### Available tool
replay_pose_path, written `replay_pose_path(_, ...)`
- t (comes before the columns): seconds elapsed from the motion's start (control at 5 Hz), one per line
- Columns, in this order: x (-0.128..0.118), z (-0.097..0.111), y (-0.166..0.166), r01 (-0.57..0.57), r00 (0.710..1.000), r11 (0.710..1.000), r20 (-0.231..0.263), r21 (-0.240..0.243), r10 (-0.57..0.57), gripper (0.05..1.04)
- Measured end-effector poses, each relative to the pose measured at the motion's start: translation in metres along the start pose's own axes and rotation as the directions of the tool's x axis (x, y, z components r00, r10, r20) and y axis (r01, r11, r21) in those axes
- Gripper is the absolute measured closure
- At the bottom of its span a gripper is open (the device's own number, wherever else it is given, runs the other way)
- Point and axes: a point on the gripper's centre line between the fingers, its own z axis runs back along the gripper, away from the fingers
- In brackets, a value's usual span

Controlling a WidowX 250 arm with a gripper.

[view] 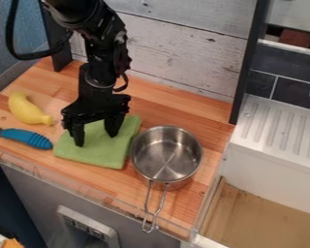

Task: Llevo el trapo verde hacia el lado izquierdo superior de la mesa

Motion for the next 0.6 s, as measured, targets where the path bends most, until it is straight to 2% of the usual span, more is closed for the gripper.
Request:
replay_pose_path(0.4,-0.003,0.002,-0.019,0.033,0.998,0.999,-0.055,-0.017,-0.034,0.083)
replay_pose_path(0.6,0.001,0.004,-0.032,0.058,0.996,0.998,-0.064,-0.015,-0.058,0.083)
